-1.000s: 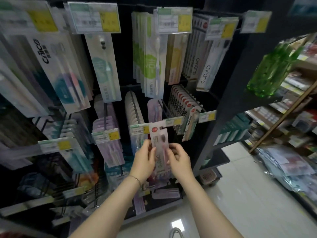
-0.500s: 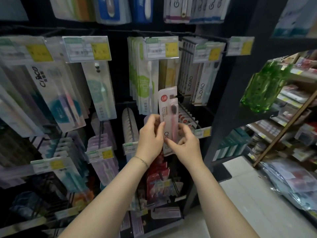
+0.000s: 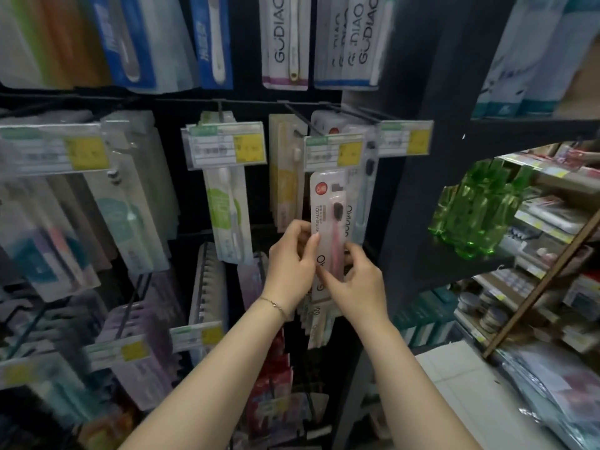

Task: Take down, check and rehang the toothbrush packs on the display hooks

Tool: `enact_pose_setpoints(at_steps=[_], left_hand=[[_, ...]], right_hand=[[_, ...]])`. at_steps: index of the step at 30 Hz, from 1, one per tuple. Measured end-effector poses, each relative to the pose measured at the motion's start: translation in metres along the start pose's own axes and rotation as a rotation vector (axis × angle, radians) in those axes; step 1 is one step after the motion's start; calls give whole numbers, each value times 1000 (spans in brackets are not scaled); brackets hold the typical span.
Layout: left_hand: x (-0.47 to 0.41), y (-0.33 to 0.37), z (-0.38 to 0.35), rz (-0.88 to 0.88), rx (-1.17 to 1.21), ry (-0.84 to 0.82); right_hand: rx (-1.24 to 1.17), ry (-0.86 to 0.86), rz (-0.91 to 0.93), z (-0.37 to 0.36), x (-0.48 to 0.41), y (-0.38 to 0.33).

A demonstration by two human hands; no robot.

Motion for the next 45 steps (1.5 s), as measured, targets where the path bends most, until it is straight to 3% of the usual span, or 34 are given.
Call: enact_pose_setpoints(at_steps=[20, 28, 39, 45], left_hand=[[-49, 23, -57, -129, 15, 40], [-59, 33, -64, -200, -39, 29], [-53, 18, -61, -107, -109, 31], [-40, -1, -25, -107, -305, 30]], right_hand=[[302, 48, 4, 46, -61, 4], [264, 32, -11, 50, -71, 2], [200, 47, -34, 37, -58, 16], [263, 97, -68, 33, -29, 29]])
Point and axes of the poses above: each hand's wrist, its own x-axis away from the middle knuckle, its own z-axis out of the back of the hand, y = z × x, the point moved 6 cm from there along -x, towards the middle knuckle, and after that the axes turned 14 degrees about x, right-handed, at the moved point
